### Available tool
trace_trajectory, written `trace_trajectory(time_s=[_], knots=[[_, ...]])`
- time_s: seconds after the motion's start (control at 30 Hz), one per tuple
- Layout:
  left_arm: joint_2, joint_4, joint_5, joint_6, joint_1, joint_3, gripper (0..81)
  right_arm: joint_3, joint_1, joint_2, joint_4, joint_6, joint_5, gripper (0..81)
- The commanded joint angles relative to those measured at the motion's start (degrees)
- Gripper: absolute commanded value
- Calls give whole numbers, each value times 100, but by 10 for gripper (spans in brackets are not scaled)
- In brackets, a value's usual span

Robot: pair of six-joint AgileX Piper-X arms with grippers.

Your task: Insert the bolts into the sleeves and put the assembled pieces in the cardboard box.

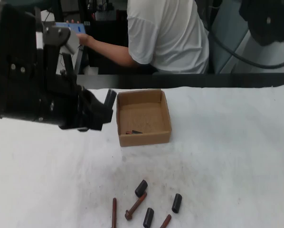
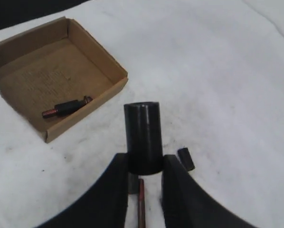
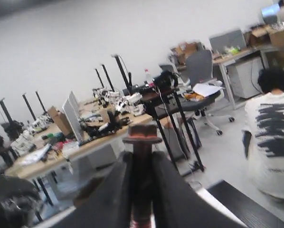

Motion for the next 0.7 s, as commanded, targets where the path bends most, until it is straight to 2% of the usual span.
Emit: trace_trajectory(time_s=[0.0, 0.1, 0.2, 0.33, 0.5, 0.6, 0.67], knots=[[-71, -590, 131, -407, 11, 27, 3, 297, -171, -82, -1666, 1337, -34, 8], [-71, -1438, 569, -1122, 11, 232, 3, 724, -350, -82, -2741, 2264, 122, 8], [-71, -2325, 809, -1860, 11, 541, 3, 1050, -458, -82, -3222, 2720, 131, 8], [-71, -3778, 1187, -2895, 11, 1050, 3, 1409, -439, -82, -3390, 2884, 79, 8], [-83, -6522, 1258, -4602, 11, 1916, 3, 1751, -355, -82, -3429, 2884, 190, 8], [-83, -7482, 1258, -5178, 11, 2368, 3, 1883, -312, -82, -3416, 2884, 162, 8], [-83, -7570, 1258, -5257, 11, 2576, 3, 1971, -220, -71, -3333, 2884, 73, 8]])
